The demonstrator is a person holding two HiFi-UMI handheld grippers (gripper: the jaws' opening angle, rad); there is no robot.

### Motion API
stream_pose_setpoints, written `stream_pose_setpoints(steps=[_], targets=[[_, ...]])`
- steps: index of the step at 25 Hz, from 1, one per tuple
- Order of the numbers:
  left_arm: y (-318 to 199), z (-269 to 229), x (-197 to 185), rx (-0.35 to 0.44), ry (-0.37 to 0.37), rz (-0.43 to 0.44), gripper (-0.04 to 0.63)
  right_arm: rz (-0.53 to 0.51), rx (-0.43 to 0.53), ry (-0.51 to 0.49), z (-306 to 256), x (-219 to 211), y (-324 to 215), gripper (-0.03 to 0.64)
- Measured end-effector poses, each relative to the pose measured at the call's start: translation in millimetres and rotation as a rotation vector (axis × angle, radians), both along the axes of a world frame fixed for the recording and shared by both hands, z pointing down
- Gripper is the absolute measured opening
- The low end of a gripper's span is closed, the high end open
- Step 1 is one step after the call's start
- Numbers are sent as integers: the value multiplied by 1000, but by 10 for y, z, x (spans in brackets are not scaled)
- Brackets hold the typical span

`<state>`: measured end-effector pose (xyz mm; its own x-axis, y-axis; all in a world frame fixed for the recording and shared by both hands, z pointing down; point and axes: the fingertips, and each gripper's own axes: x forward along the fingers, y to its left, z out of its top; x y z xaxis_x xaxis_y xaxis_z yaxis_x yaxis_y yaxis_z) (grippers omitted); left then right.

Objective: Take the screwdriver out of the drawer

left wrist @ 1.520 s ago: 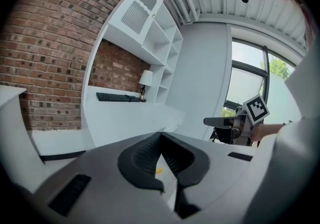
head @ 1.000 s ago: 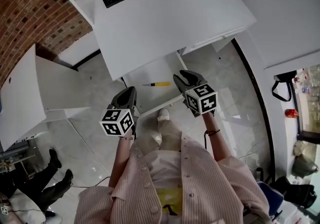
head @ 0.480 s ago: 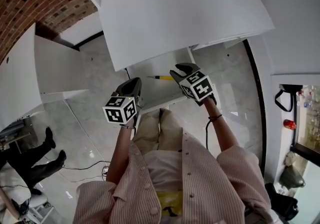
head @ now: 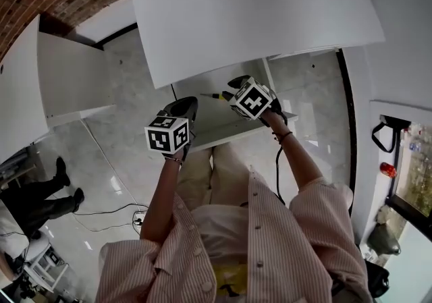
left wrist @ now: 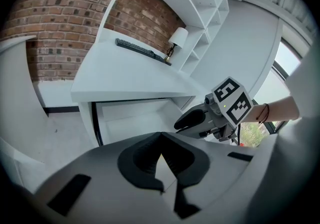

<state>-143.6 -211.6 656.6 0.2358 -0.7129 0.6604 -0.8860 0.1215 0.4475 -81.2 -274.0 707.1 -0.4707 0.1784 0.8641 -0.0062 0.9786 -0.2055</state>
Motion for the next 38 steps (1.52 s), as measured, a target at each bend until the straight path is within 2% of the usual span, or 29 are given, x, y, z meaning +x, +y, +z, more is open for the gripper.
stream_pose_setpoints(steps=[8, 16, 26, 31, 38], targets=[[-30, 248, -16, -66, 27, 15, -2, -165, -7, 101, 496, -83, 188, 118], [1, 374, -40, -100, 42, 5, -2, -271, 19, 176, 808, -12, 303, 118], [50, 439, -49, -121, 50, -7, -2, -319, 62, 264, 1062, 156, 300, 117], [50, 429, -68, -123, 55, -10, -2, -333, 86, 280, 1089, 183, 294, 86], [65, 422, -39, -117, 55, 1, -2, -346, 104, 268, 1008, 194, 284, 80]])
